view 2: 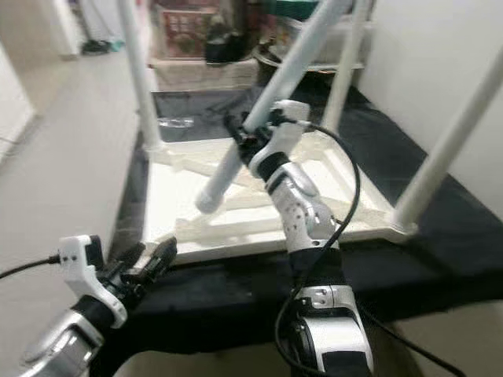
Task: Building children table
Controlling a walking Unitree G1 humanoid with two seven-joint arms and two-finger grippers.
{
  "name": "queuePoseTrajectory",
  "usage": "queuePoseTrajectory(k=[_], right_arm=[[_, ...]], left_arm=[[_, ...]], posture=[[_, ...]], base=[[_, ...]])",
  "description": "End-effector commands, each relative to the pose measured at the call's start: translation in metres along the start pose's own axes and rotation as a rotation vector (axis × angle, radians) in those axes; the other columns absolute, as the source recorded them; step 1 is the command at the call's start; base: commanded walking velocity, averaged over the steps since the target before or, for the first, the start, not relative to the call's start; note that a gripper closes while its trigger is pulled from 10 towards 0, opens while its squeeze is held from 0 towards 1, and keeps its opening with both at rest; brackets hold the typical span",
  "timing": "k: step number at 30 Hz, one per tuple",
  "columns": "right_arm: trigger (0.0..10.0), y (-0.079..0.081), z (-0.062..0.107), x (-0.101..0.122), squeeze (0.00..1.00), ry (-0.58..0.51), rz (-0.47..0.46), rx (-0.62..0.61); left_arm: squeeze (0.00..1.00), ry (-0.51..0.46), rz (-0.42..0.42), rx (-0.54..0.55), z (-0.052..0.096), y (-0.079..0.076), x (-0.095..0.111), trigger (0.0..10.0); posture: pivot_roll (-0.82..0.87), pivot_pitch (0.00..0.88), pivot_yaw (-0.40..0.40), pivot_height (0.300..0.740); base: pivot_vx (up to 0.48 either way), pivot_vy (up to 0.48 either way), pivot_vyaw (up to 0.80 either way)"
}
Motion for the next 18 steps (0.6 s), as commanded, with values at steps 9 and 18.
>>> queuePoseTrajectory(k=[9, 18], right_arm=[[10.0, 0.004, -0.003, 0.002, 0.00, -0.035, 0.049, 0.010], [10.0, 0.006, -0.003, -0.001, 0.00, -0.037, 0.061, 0.014]], left_arm=[[0.00, 0.010, -0.068, 0.042, 0.000, 0.002, -0.009, 10.0], [0.00, 0.008, -0.086, 0.068, -0.001, 0.003, -0.015, 10.0]], posture=[[0.05, 0.003, -0.014, 0.740], [0.05, 0.013, -0.012, 0.740]], base=[[0.000, 0.000, 0.80], [0.000, 0.000, 0.80]])
Point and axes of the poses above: a point about 5 cm out from each wrist's last joint towards the gripper, its own z axis pointing back from the gripper into the wrist, its own x axis along the axis of the wrist's last joint, y = z × x, the point moved 2 cm from there along -z, pointing out of the wrist towards the gripper, and after that the axes turned 1 degree about -z, right-handed, at the moved point
